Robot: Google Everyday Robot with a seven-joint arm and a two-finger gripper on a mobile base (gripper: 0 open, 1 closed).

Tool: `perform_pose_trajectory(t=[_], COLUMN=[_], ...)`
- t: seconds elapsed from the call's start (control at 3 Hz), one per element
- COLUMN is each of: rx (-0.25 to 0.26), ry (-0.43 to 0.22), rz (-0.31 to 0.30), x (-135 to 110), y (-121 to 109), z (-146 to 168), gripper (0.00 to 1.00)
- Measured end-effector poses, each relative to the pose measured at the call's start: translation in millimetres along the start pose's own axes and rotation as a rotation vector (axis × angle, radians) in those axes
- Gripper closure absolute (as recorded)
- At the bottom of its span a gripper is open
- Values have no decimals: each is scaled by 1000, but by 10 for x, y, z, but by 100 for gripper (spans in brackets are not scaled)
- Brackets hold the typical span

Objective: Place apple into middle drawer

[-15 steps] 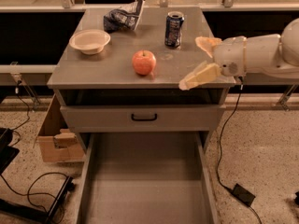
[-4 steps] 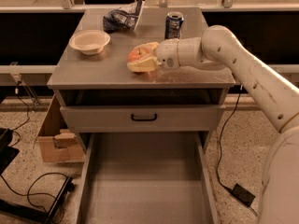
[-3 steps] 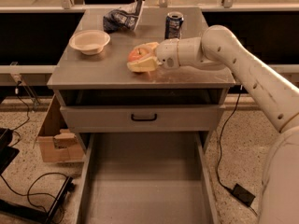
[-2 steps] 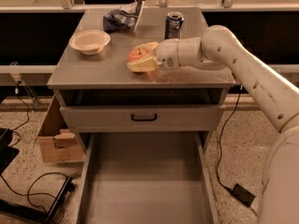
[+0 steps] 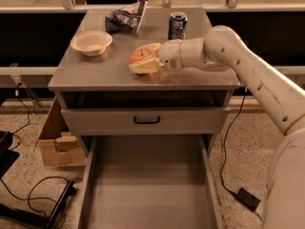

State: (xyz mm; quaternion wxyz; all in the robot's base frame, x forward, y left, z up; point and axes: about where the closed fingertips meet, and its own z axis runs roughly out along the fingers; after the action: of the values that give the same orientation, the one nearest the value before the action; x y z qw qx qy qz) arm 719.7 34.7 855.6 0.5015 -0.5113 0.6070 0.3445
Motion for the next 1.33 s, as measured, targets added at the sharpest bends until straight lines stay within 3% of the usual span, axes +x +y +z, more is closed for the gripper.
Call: perform_pose_trajectory(t=[1.0, 1.33], rx=[-3, -3], ry=[0, 0], rz=[0, 0], x=[-11, -12], y=[6, 7], z=[14, 14], gripper=[13, 0])
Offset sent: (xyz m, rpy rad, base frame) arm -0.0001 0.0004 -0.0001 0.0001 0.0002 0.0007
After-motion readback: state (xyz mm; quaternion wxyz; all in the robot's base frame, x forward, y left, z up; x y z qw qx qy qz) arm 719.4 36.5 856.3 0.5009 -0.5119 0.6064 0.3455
